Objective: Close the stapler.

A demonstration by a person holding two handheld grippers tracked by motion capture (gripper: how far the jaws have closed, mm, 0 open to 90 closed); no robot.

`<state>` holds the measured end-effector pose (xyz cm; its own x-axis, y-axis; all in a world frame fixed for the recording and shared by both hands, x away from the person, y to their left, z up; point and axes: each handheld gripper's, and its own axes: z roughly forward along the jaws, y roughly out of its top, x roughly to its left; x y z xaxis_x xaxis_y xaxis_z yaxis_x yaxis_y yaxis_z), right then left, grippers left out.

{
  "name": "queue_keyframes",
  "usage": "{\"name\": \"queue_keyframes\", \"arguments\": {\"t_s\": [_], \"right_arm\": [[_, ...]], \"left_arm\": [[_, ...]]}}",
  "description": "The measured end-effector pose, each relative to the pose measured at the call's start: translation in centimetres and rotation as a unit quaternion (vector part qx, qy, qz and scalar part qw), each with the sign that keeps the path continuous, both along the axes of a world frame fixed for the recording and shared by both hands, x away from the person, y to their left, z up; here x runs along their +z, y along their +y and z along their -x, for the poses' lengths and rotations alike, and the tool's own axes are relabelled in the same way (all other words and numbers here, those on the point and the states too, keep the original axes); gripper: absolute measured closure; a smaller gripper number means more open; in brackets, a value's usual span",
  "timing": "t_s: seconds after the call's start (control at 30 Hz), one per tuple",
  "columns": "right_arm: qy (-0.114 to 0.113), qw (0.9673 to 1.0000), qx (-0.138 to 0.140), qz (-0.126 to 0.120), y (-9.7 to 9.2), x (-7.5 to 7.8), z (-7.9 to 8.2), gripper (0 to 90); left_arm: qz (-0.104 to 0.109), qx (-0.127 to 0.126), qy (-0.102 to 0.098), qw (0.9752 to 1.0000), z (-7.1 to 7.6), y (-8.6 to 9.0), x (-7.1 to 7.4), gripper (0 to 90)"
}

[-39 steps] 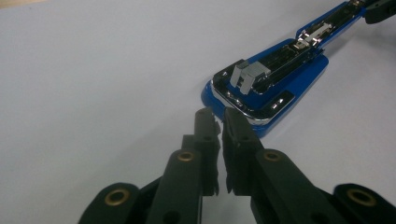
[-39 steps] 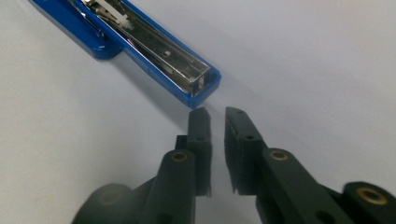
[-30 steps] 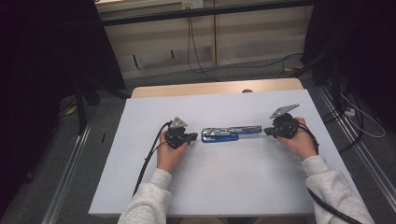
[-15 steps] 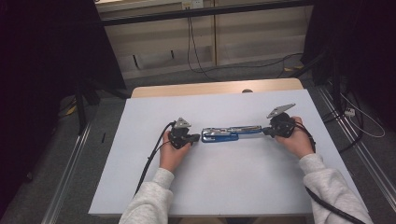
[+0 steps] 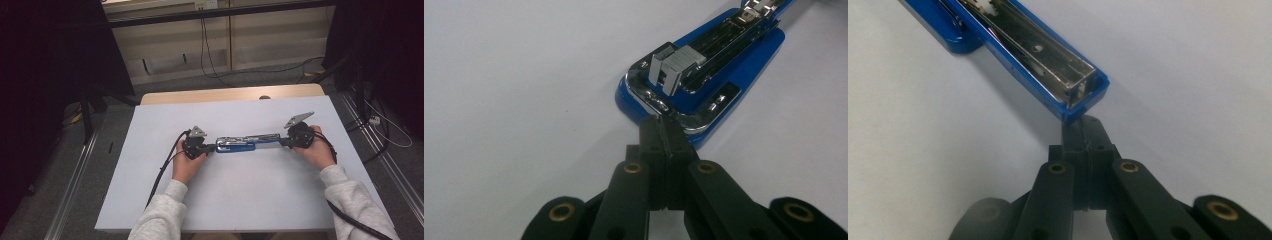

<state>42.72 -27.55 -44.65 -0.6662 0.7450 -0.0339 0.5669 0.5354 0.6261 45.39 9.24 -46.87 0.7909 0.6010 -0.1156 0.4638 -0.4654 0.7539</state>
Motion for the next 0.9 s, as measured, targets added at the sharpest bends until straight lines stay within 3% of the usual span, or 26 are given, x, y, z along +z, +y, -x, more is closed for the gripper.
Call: {"name": "queue_keyframes", "arguments": {"t_s": [0.5, 0.57, 0.67, 0.73, 0.83, 0.9], "right_arm": [[-0.022, 0.9993, 0.013, -0.026, 0.9, 0.9, 0.1, 88.6], [-0.023, 0.9991, 0.018, -0.031, 1.2, 1.0, 0.2, 86.1], [-0.021, 0.9987, 0.019, -0.043, 1.6, 1.0, 0.5, 77.2], [-0.019, 0.9975, 0.016, -0.066, 1.6, 0.9, 0.6, 70.0], [-0.013, 0.9966, 0.007, -0.081, 1.6, 1.0, 1.1, 59.0], [-0.015, 0.9962, 0.004, -0.086, 1.5, 1.0, 1.4, 54.4]], "left_arm": [[0.000, 0.006, -0.003, 1.0000, 0.0, 0.0, 0.0, 88.6], [0.000, 0.014, -0.006, 0.9999, 0.0, 0.2, 0.1, 83.6], [0.019, 0.030, -0.004, 0.9993, 0.1, 0.7, 0.7, 69.7], [0.037, 0.035, -0.001, 0.9987, 0.2, 1.0, 1.2, 54.7], [0.046, 0.037, -0.008, 0.9982, 0.6, 1.5, 1.7, 44.1], [0.058, 0.029, -0.008, 0.9978, 1.0, 2.0, 2.0, 43.3]]}}
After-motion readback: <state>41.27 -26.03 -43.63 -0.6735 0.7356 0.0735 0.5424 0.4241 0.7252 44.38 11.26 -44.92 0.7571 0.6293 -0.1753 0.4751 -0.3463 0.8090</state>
